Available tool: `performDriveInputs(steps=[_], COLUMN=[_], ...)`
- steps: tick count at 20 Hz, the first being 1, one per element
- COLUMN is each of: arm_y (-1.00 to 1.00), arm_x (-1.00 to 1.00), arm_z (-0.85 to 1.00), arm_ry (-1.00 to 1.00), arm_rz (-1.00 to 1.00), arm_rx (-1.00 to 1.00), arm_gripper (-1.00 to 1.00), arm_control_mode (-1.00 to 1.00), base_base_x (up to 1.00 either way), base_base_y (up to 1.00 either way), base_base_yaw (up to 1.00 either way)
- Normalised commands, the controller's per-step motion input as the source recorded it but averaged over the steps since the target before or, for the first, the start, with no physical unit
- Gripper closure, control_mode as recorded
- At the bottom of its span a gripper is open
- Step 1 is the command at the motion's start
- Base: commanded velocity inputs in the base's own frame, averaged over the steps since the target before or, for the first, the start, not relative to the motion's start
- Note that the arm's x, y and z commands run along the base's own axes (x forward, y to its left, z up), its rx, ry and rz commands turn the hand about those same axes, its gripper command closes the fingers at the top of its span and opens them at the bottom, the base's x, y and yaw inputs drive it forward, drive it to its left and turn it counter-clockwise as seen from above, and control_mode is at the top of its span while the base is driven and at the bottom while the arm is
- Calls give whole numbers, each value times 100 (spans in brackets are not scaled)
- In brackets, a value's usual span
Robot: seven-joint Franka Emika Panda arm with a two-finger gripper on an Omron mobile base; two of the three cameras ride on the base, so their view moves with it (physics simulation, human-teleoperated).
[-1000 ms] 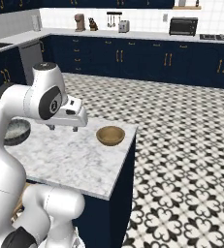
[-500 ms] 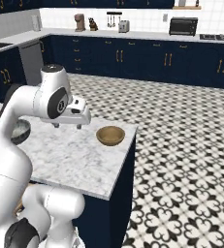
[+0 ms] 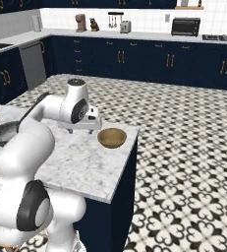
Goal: Pick up the bowls on the counter and stack them on top of one another in the open cabinet. Place the smaller bowl on top of the larger bowl.
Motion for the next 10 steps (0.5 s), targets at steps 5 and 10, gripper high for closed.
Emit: performDriveInputs(steps=[5, 10], arm_y=[2, 0], arm_x=[73, 16], arm_z=[0, -25], arm_ry=[32, 1], arm_rz=[0, 0], arm_rx=[-29, 0], arm_gripper=[-100, -100], arm_control_mode=[-100, -100], base_base_x=[0, 0], base_base_y=[0, 0], base_base_yaw=[0, 0])
